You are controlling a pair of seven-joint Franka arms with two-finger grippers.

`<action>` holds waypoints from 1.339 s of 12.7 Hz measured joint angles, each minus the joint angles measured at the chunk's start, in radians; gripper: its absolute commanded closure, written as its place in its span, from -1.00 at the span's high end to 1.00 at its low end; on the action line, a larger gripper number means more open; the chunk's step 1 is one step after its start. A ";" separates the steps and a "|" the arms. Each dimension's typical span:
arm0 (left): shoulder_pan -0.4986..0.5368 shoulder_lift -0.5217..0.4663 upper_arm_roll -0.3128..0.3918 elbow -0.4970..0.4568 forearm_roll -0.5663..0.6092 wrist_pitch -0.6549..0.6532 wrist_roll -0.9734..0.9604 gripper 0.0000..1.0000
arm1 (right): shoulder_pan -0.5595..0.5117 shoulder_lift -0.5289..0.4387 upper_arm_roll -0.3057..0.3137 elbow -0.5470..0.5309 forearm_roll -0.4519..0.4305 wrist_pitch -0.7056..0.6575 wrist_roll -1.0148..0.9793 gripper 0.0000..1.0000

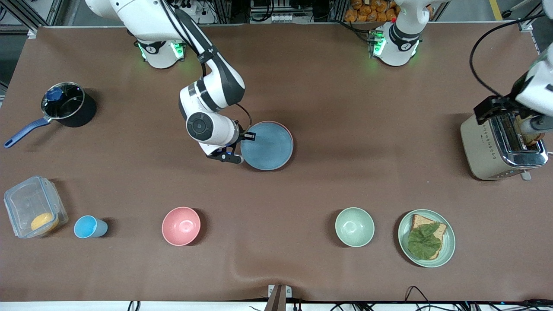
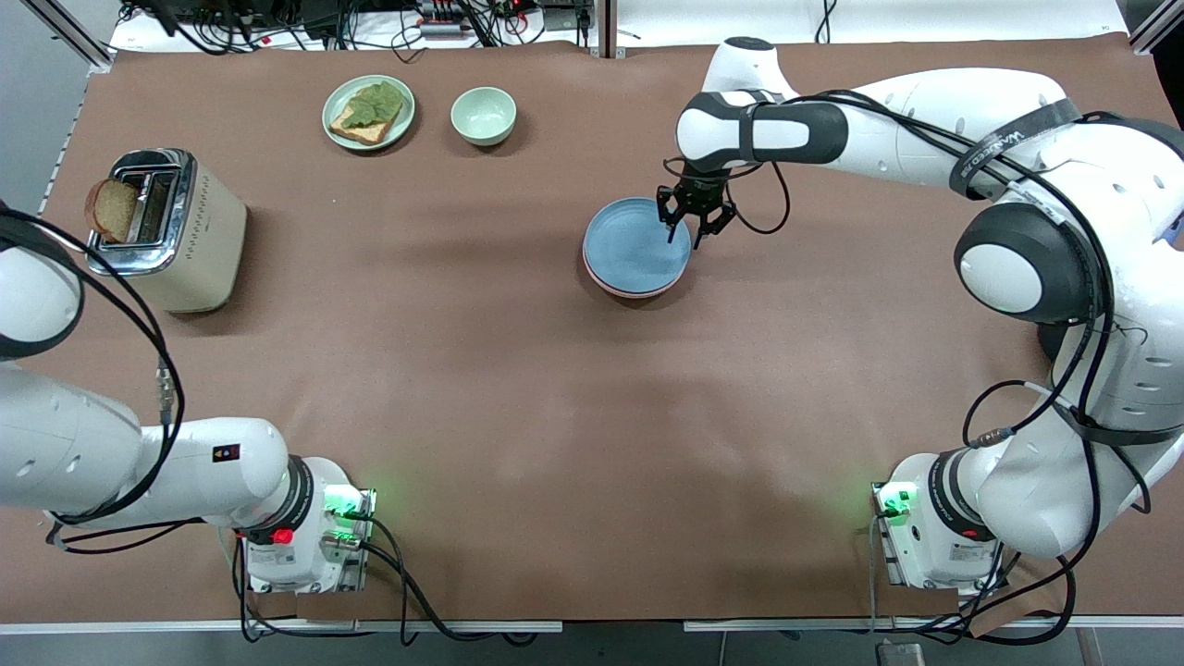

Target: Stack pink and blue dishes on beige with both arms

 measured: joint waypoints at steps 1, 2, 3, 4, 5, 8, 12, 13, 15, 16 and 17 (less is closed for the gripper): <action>-0.010 -0.005 0.020 0.000 -0.009 -0.002 0.004 1.00 | 0.000 -0.001 -0.003 0.001 0.000 -0.006 0.001 1.00; -0.013 -0.006 0.026 0.000 -0.014 -0.004 0.004 1.00 | -0.005 -0.004 -0.014 0.006 0.000 -0.027 0.000 1.00; -0.017 -0.006 0.025 -0.002 -0.024 -0.011 0.004 1.00 | -0.023 -0.013 -0.025 0.015 -0.003 -0.059 -0.013 1.00; -0.022 -0.006 0.024 -0.004 -0.044 -0.018 0.004 1.00 | -0.059 -0.029 -0.033 0.026 -0.015 -0.100 -0.058 1.00; -0.025 -0.006 0.024 -0.007 -0.062 -0.020 0.004 1.00 | -0.110 -0.049 -0.039 0.034 -0.043 -0.149 -0.133 1.00; -0.031 -0.003 0.018 -0.019 -0.081 -0.020 0.004 1.00 | -0.297 -0.104 -0.047 0.038 -0.166 -0.239 -0.359 1.00; -0.036 0.007 0.004 -0.032 -0.082 -0.018 0.004 1.00 | -0.479 -0.189 -0.049 0.049 -0.251 -0.287 -0.639 1.00; -0.036 0.010 -0.007 -0.038 -0.082 -0.017 0.004 1.00 | -0.523 -0.218 -0.050 0.067 -0.253 -0.311 -0.697 1.00; -0.038 0.012 -0.021 -0.047 -0.082 -0.009 0.004 1.00 | -0.580 -0.296 -0.050 0.106 -0.269 -0.358 -0.753 1.00; -0.038 0.013 -0.022 -0.048 -0.082 0.006 0.004 1.00 | -0.585 -0.349 -0.050 0.118 -0.303 -0.382 -0.756 1.00; -0.038 0.015 -0.022 -0.049 -0.082 0.021 0.004 1.00 | -0.584 -0.405 -0.046 0.123 -0.331 -0.406 -0.756 1.00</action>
